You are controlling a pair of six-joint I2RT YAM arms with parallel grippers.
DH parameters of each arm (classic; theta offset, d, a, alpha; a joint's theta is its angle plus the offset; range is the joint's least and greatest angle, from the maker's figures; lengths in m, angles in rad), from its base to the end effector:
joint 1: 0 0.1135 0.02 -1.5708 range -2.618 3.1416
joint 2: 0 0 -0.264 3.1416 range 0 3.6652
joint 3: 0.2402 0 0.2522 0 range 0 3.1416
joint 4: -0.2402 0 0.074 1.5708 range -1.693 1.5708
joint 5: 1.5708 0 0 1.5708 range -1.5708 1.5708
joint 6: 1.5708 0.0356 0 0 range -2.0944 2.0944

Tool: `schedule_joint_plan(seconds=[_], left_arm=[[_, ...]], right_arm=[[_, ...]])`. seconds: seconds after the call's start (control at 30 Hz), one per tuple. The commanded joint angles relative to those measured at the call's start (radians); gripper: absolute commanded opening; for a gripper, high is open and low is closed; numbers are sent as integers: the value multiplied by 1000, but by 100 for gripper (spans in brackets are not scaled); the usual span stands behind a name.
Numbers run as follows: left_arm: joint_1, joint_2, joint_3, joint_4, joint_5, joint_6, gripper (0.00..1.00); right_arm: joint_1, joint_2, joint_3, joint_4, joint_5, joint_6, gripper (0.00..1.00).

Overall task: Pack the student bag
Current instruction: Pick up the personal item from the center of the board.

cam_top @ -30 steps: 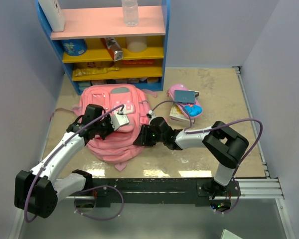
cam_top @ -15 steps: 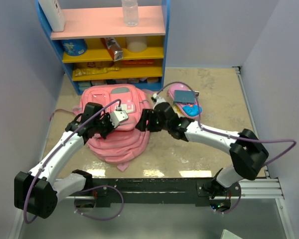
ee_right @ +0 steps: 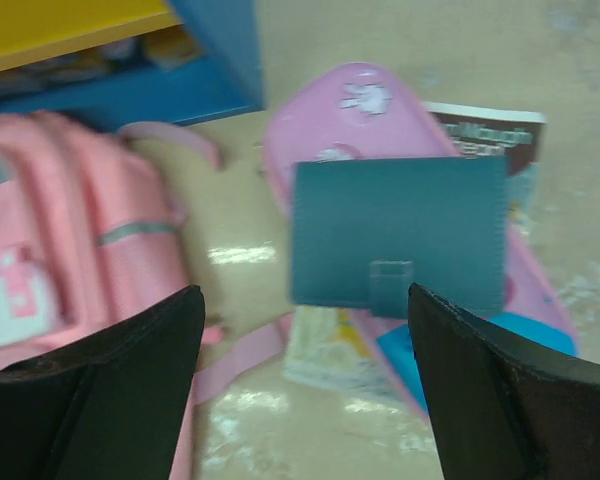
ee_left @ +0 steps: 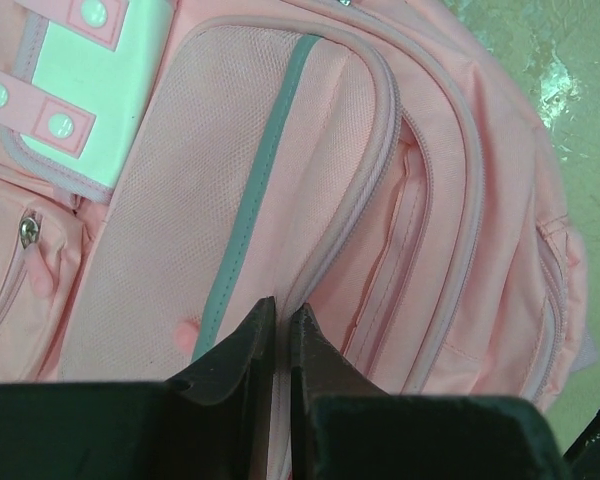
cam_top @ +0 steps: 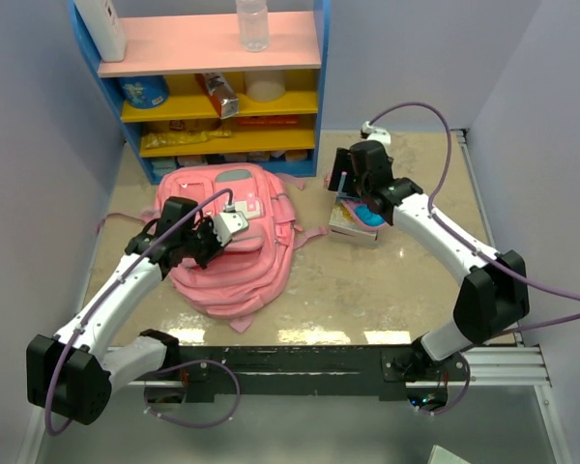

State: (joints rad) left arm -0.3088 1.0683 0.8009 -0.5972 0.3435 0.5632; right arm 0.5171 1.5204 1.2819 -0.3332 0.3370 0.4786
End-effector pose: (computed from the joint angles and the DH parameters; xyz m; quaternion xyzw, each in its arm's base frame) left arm 0.2009 -0.0767 0.2562 0.4440 0.8130 -0.1158 0.3583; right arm 0.3095 0.1625 0.3194 0.0637 0.8668 0.0962 0.4852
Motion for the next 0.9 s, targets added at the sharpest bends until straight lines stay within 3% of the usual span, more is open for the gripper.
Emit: schedule_joint_plan(seconds=[0.0, 0.43, 0.53, 0.7, 0.87], left_arm=[[8, -30, 72, 74, 35, -9, 1], [4, -21, 95, 39, 69, -3, 1], [4, -19, 100, 37, 74, -3, 1], [2, -14, 107, 34, 77, -2, 1], [2, -11, 109, 37, 75, -5, 1]], right_arm=[[-109, 26, 59, -43, 82, -25, 86], [-252, 92, -32, 72, -35, 23, 86], [-288, 98, -79, 150, -143, 55, 86], [-333, 106, -157, 243, -268, 120, 82], [-336, 118, -196, 278, -309, 147, 72]])
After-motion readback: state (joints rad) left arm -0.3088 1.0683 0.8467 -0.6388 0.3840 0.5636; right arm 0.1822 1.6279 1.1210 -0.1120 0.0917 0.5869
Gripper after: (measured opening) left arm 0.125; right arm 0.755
